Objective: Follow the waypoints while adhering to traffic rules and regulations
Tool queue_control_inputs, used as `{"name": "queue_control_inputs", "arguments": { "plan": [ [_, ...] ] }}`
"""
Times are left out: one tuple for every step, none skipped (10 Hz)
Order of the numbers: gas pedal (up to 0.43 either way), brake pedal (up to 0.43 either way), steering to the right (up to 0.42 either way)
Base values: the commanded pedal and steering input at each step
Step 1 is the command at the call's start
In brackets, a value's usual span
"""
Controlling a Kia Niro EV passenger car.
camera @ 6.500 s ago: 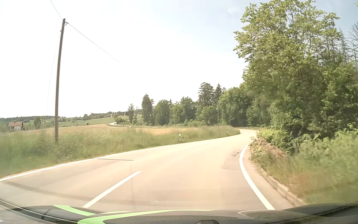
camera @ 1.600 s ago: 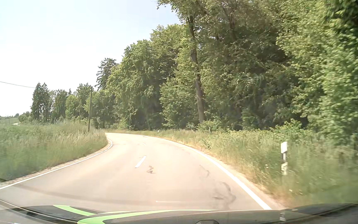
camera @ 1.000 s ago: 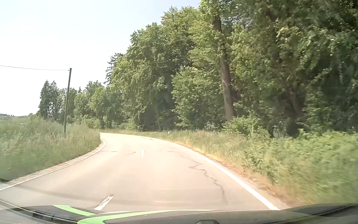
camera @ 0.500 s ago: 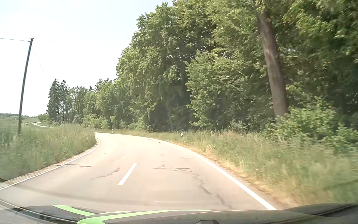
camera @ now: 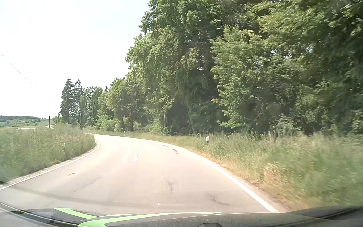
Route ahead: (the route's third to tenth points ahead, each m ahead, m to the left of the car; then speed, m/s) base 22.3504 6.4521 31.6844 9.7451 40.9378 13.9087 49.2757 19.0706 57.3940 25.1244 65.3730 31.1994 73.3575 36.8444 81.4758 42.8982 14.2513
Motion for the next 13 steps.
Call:
{"name": "queue_control_inputs", "arguments": {
  "plan": [
    [0.059,0.000,-0.067],
    [0.059,0.000,-0.068],
    [0.059,0.000,-0.068],
    [0.059,0.000,-0.068],
    [0.059,0.000,-0.068],
    [0.059,0.000,-0.068],
    [0.059,0.000,-0.068],
    [0.059,0.000,-0.068],
    [0.059,0.000,-0.068],
    [0.079,0.000,-0.068],
    [0.087,0.000,-0.067],
    [0.110,0.000,-0.067],
    [0.118,0.000,-0.066]
  ]
}}
